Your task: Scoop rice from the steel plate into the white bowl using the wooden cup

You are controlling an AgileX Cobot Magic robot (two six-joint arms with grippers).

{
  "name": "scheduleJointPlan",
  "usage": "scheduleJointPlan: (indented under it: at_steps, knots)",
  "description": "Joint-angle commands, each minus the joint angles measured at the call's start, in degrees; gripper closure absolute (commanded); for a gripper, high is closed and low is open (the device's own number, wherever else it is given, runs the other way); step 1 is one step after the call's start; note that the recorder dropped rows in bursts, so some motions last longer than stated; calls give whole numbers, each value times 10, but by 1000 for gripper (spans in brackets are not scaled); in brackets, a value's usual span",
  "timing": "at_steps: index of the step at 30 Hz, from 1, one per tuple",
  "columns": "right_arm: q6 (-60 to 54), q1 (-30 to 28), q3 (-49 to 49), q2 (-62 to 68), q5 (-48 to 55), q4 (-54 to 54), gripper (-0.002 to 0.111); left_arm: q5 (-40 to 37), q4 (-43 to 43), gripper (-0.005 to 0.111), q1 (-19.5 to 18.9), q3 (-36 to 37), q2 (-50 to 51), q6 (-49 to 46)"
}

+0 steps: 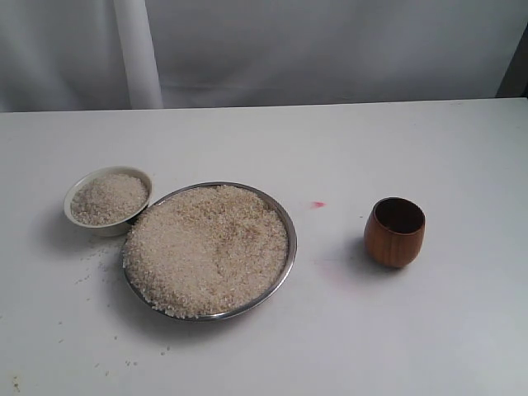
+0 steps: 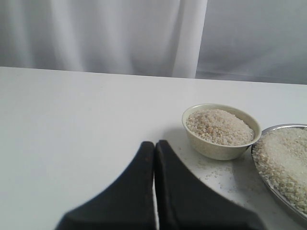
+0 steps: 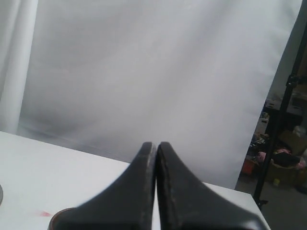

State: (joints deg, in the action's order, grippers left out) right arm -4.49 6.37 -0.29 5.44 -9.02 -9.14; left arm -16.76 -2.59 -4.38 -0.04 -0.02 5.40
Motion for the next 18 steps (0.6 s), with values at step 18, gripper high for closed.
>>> scheduleJointPlan:
  at_steps: [18]
  knots:
    - [54,-4,3,-54,103,7,108,5,1,107,4,0,0,1]
